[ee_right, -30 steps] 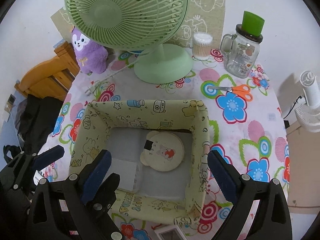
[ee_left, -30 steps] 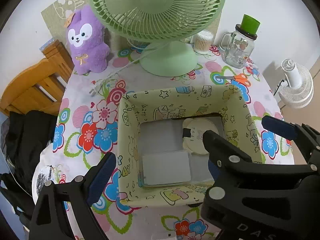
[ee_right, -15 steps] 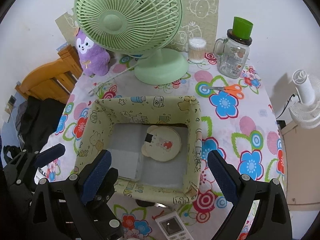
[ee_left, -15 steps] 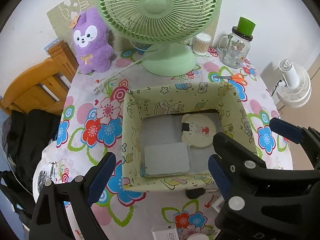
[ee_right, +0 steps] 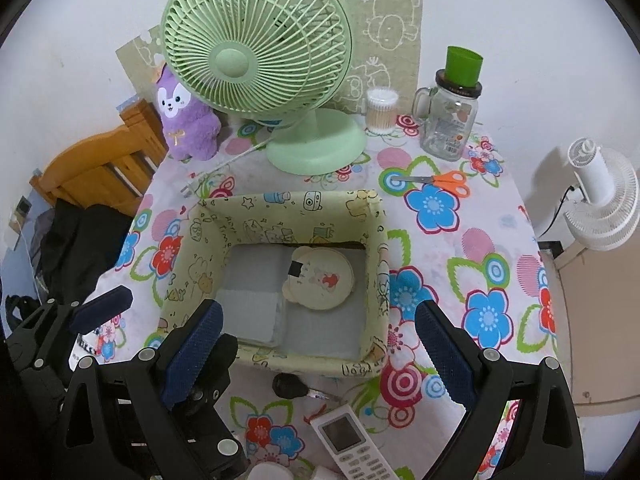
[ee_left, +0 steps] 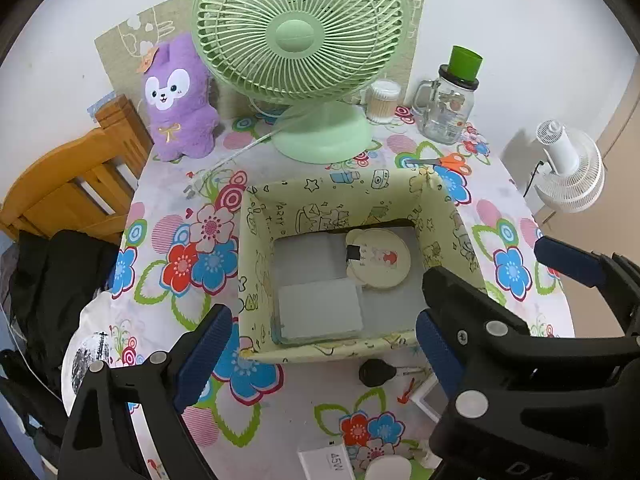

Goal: Organize rigid objects
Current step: 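Withdraw both tools from the box back toward the remaining items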

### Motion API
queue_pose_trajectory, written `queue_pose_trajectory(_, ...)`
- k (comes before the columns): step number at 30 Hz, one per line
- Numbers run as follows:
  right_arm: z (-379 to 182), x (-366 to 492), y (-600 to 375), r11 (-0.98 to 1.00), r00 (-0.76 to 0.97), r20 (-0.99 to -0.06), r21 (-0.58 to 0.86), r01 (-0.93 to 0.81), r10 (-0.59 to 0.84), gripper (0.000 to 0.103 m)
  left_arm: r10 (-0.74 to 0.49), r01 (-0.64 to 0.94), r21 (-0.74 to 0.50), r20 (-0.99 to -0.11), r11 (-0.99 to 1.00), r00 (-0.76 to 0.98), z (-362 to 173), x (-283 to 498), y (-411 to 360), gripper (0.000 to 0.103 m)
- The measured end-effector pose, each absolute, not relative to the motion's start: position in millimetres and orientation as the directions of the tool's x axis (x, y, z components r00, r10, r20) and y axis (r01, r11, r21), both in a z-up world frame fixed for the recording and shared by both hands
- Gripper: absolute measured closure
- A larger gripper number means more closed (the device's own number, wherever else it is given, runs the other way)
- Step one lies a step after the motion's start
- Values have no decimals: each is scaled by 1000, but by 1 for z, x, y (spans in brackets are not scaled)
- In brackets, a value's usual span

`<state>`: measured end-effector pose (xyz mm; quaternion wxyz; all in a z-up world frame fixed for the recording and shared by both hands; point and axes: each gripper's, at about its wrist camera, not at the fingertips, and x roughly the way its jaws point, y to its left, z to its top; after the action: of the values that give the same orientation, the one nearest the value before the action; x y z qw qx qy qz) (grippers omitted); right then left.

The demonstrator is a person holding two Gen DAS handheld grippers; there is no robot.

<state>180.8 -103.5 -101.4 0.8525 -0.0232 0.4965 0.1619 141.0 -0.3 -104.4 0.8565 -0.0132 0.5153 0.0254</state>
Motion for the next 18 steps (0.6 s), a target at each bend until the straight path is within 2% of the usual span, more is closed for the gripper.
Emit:
queue_pose_trajectory(10, -101, 159, -111, 952, 445, -860, 133, -274, 249, 5, 20, -28, 7, -874, 1000, 486, -102, 120, 1, 8)
queue_pose_trajectory(14, -101, 147, -113, 959, 455, -861, 116, -259, 227, 5, 7, -15, -1, -870, 1000, 493, -102, 109, 0, 3)
queue_pose_trajectory(18, -102, 135, -115, 965, 467, -862, 88, -245, 197, 5, -4, 12, 3, -874, 1000, 485, -105, 100, -3, 3)
